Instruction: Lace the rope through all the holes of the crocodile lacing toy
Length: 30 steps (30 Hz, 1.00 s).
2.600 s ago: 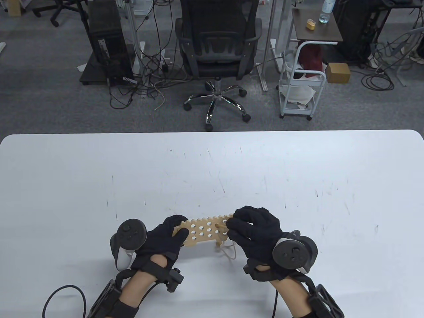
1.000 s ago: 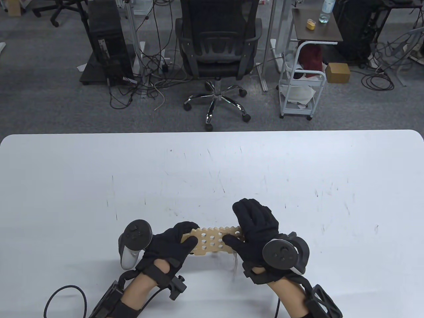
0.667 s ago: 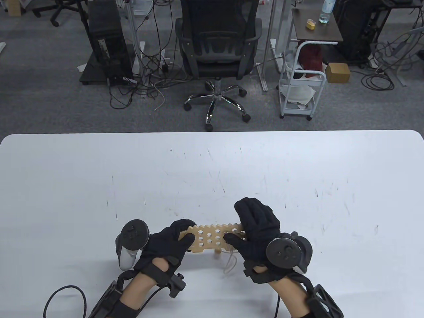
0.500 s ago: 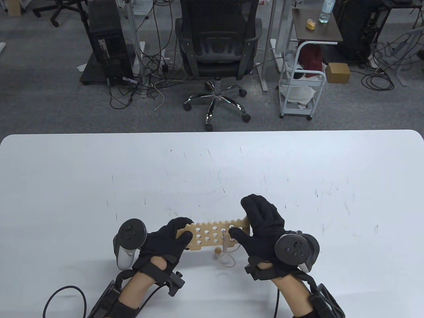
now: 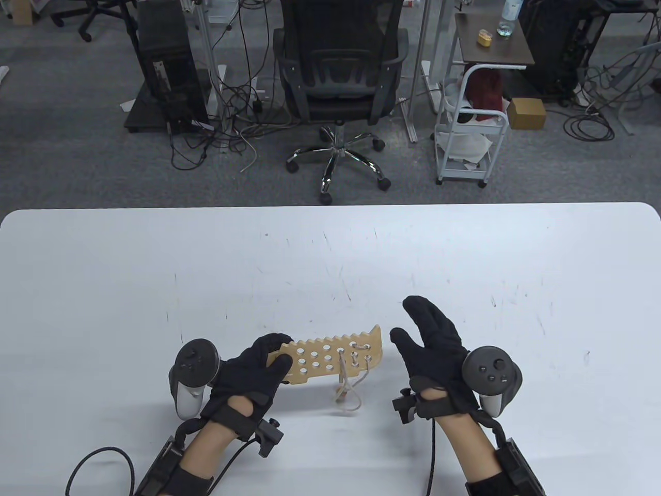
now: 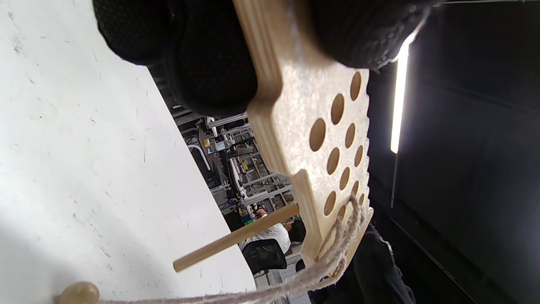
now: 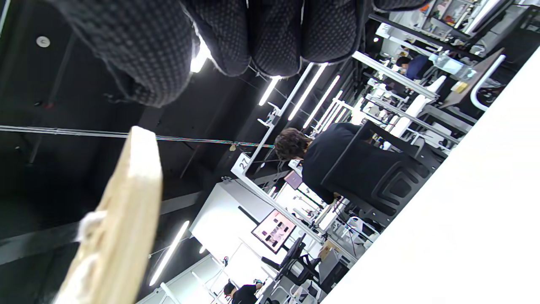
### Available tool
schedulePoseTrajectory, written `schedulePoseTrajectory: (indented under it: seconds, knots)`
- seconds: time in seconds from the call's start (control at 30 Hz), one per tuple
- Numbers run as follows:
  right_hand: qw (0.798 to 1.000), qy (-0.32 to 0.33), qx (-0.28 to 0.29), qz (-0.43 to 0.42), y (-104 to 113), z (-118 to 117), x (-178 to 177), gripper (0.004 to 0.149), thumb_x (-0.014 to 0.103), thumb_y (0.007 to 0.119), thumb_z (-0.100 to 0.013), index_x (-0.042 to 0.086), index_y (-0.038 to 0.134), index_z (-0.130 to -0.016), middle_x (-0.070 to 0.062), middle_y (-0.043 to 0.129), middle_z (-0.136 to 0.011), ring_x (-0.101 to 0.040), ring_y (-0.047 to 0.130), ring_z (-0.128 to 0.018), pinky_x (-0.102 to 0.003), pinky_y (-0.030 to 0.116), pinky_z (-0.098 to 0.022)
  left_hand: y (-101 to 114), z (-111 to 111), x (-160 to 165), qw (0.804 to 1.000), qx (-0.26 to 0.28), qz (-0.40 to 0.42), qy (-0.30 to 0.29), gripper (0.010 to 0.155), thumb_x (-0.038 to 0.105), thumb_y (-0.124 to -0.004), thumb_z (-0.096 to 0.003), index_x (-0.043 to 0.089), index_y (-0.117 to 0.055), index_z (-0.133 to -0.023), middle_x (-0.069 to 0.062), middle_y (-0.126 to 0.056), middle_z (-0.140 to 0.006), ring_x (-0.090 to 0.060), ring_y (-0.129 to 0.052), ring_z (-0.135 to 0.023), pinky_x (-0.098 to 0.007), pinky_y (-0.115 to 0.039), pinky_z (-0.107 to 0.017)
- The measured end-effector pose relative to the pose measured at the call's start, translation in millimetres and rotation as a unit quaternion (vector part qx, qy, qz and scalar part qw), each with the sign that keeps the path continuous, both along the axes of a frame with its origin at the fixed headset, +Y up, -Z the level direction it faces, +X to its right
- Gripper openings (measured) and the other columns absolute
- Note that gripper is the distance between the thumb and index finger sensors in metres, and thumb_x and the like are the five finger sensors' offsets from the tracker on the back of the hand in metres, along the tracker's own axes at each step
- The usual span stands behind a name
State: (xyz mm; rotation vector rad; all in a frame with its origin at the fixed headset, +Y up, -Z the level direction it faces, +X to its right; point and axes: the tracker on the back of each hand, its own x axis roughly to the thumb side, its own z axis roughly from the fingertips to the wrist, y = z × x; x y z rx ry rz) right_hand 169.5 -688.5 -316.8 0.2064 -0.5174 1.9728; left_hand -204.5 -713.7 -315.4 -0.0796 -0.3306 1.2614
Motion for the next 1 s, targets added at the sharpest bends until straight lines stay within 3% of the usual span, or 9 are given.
schedulePoseTrajectory:
  seconds: [0.23,0.47,1.0]
  knots:
    - [0.999,0.008,-0.029,0.015,-11.1,-7.1,-0.5,0.055,0.037,0.089,-0.043,0.015,0.078,-0.093,-0.015,0.08,-0.096,-0.044,0.074,-0.086,-0.066,0.051,-0.064,1.3,0.1,-0.1,1.0,0.0,0.01,-0.007,0.054,0.044,-0.079,-0.0398,0.027,-0.072,-0.09,0.003,-0.091,-0.075,-0.021,-0.098,-0.052,-0.047,-0.073,-0.063]
    - [0.994,0.063,-0.066,0.057,-20.0,-10.6,-14.0,0.051,0.038,0.092,-0.042,0.018,0.084,-0.088,-0.013,0.084,-0.094,-0.042,0.077,-0.084,-0.066,0.053,-0.063,1.9,-0.2,-0.5,1.0,0.003,0.017,-0.012,0.054,0.044,-0.079,-0.0398,0.027,-0.072,-0.09,0.003,-0.091,-0.076,-0.021,-0.098,-0.052,-0.047,-0.073,-0.063]
    - [0.976,0.189,-0.058,0.089,-26.9,-1.8,-51.7,0.051,0.038,0.094,-0.041,0.018,0.086,-0.087,-0.012,0.086,-0.092,-0.042,0.08,-0.083,-0.066,0.054,-0.063,3.0,0.9,1.7,0.999,0.002,0.038,-0.031,0.054,0.044,-0.079,-0.0399,0.027,-0.072,-0.09,0.003,-0.091,-0.076,-0.021,-0.098,-0.052,-0.047,-0.074,-0.063]
